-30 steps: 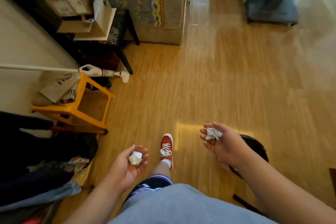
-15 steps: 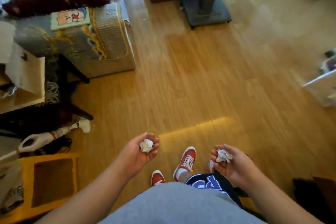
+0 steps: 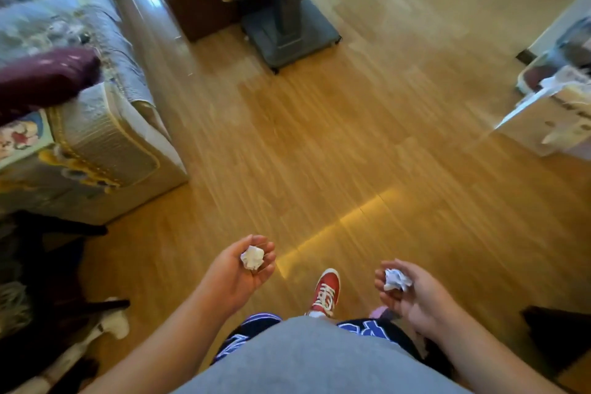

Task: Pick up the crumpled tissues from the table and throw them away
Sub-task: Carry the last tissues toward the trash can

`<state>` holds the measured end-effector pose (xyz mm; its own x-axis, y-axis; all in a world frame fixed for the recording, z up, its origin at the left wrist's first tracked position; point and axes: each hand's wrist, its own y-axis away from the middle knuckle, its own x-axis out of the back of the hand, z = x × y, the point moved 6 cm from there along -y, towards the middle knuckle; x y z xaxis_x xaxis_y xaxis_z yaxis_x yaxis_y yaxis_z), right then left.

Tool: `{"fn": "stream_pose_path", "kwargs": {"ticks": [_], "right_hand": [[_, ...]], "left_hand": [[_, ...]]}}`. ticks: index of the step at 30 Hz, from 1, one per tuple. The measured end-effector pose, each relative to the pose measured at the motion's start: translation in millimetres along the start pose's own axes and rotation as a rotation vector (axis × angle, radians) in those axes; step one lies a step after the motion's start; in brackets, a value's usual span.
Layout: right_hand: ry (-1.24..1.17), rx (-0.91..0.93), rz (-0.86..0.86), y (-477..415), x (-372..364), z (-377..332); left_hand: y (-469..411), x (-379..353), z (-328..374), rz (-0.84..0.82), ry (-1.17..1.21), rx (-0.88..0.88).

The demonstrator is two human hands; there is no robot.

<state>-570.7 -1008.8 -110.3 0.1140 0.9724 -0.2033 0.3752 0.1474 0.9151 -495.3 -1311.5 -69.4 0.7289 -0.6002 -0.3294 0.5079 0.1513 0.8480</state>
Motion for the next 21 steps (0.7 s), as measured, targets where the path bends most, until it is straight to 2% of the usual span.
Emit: {"fn": "stream_pose_path", "kwargs": {"ticks": [7, 12, 16, 21], "right_hand": [[-0.024, 0.075, -0.086, -33, -63, -114], [-0.065, 0.097, -0.058, -61, -88, -183], [-0.168, 0.117, 0.021, -78, -79, -230], [-0.388, 0.195, 0.135, -74, -33, -278]], "left_hand": [[-47, -34, 48, 0.043, -0.012, 0.034], [-103, -83, 90, 0.013, -0.077, 0.074], [-154, -151, 132, -0.054, -0.194, 0.121], [-203, -271, 164, -0.201, -0.422, 0.191]]}}
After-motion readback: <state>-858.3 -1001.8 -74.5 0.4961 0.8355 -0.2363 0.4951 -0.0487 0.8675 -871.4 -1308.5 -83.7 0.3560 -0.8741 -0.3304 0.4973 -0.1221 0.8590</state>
